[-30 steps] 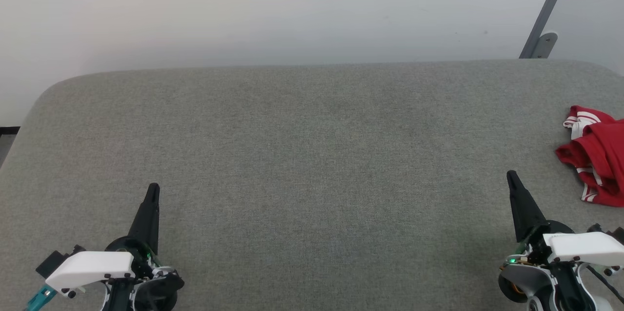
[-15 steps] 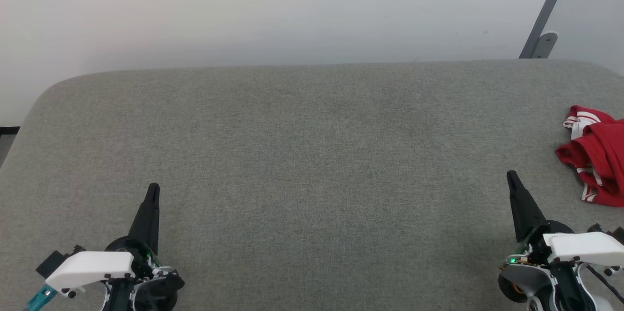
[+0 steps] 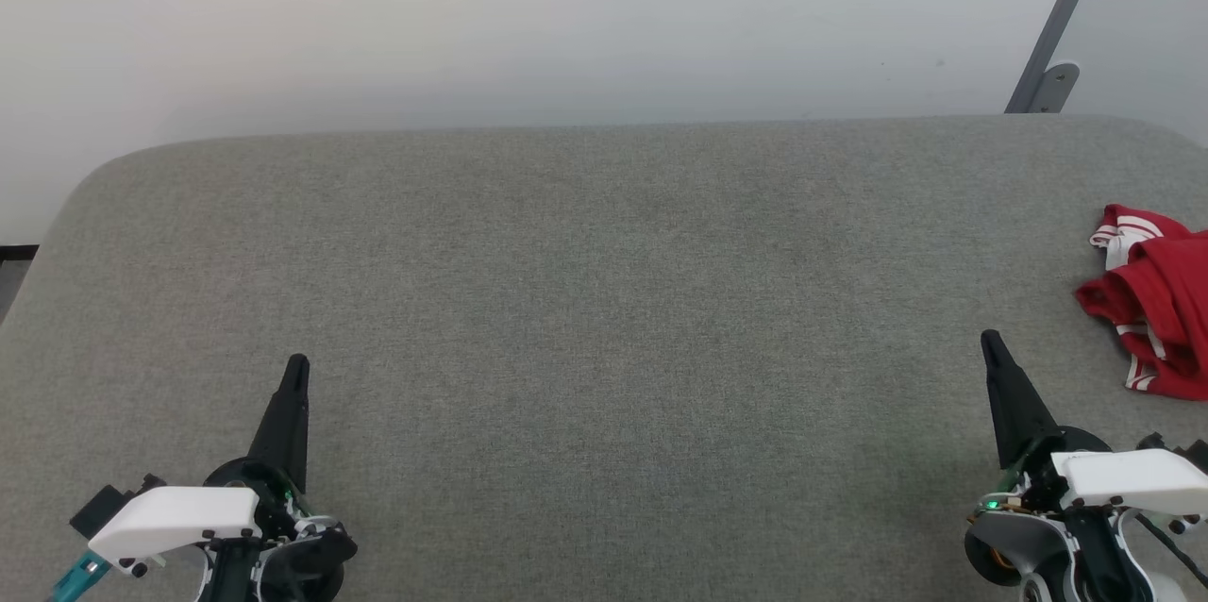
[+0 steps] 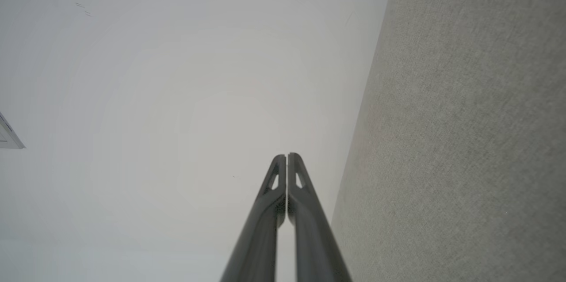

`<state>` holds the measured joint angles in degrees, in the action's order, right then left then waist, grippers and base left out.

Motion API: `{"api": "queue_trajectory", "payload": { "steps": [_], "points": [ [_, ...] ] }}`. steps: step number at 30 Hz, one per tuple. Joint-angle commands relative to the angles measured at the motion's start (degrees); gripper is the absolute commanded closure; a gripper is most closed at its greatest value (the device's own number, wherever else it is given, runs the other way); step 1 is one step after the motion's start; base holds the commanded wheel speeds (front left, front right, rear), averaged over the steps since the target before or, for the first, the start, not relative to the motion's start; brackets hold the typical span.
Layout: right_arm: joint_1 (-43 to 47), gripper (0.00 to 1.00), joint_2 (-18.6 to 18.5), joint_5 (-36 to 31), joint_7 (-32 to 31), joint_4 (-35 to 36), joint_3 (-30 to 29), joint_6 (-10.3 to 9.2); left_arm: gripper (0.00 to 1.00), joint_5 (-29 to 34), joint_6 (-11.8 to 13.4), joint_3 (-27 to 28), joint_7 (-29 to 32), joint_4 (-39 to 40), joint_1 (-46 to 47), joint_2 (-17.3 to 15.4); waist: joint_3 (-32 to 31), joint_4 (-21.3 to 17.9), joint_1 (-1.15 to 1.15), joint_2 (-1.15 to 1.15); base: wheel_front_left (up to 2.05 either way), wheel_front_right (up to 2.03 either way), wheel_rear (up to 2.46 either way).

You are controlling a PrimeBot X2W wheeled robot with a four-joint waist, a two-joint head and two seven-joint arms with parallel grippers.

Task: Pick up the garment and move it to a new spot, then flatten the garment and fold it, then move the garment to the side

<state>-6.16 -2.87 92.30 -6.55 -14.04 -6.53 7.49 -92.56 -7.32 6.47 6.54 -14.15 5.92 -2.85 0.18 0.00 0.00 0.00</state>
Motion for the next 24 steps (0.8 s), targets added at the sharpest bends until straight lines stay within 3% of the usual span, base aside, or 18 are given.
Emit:
{"api": "queue_trajectory", "payload": {
  "steps": [1,24],
  "points": [
    [-0.2,1.0,0.1,0.2,-0.1,-0.1,0.0,0.0,1.0,0.3,-0.3,0.1,0.2,0.0,0.8,-0.1,0.0,0.0,0.0,0.0,0.0,0.0,0.0],
    [-0.2,1.0,0.1,0.2,-0.1,-0.1,0.0,0.0,1.0,0.3,-0.3,0.1,0.2,0.0,0.8,0.0,0.0,0.0,0.0,0.0,0.0,0.0,0.0]
  ]
}}
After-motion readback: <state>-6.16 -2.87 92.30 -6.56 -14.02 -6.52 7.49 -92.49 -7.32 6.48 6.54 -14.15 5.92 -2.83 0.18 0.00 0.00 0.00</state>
